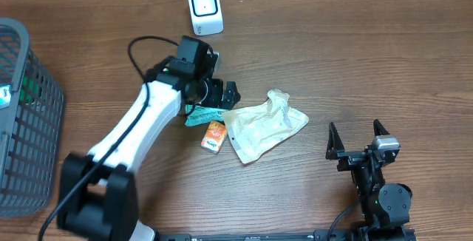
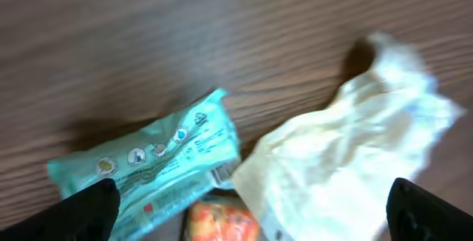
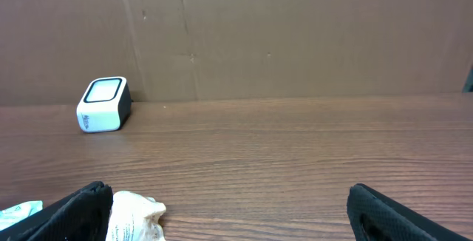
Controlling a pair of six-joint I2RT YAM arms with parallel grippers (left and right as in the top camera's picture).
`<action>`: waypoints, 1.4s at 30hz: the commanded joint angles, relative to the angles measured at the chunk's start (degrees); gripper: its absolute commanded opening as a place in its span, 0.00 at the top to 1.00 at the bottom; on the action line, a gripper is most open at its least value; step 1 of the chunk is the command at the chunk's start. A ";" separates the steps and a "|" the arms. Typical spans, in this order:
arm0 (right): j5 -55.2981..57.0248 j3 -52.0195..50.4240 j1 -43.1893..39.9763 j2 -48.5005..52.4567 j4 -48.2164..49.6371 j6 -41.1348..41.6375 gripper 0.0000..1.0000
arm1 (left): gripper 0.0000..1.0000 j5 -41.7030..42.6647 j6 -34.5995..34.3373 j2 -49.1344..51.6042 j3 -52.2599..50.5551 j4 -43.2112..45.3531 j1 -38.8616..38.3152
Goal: Scan the item barcode
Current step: 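Lower the green packet beside the orange packet and release it, then swing the left gripper back into the basket toward the small tissue pack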
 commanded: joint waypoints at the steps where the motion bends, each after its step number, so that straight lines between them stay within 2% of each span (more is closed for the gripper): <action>1: 0.50 -0.57 -0.15 -0.39 0.22 -0.09 0.00 | 0.00 1.25 -0.39 -7.39 0.11 -0.96 1.14; 6: 0.50 -0.57 -0.15 -0.39 0.22 -0.09 0.00 | 0.01 1.27 -0.39 -15.13 0.72 -4.42 3.67; 10: 0.50 -0.57 -0.15 -0.39 0.22 -0.09 0.00 | 0.00 1.27 0.76 -20.15 4.66 -12.07 6.88; 17: 0.50 -0.57 -0.15 -0.39 0.22 -0.09 0.00 | 0.00 0.66 3.13 -20.41 22.32 -28.44 13.49; 24: 0.50 -0.57 -0.15 -0.39 0.22 -0.09 0.00 | 0.00 -0.50 3.28 -20.46 40.50 -36.85 23.58; 26: 0.50 -0.57 -0.15 -0.39 0.22 -0.09 0.00 | 0.00 -0.50 5.27 -20.48 43.78 -37.35 26.49; 29: 0.50 -0.57 -0.15 -0.39 0.22 -0.11 0.00 | 0.00 -0.48 5.60 -20.48 45.99 -37.38 32.20; 36: 0.50 -0.57 -0.15 -0.39 0.22 -0.09 0.00 | 0.01 -0.50 -2.73 -17.68 45.66 -38.49 52.00; 42: 0.50 -0.57 -0.15 -0.39 0.22 -0.09 0.00 | 0.16 -0.72 -7.15 -11.52 45.66 -38.47 64.54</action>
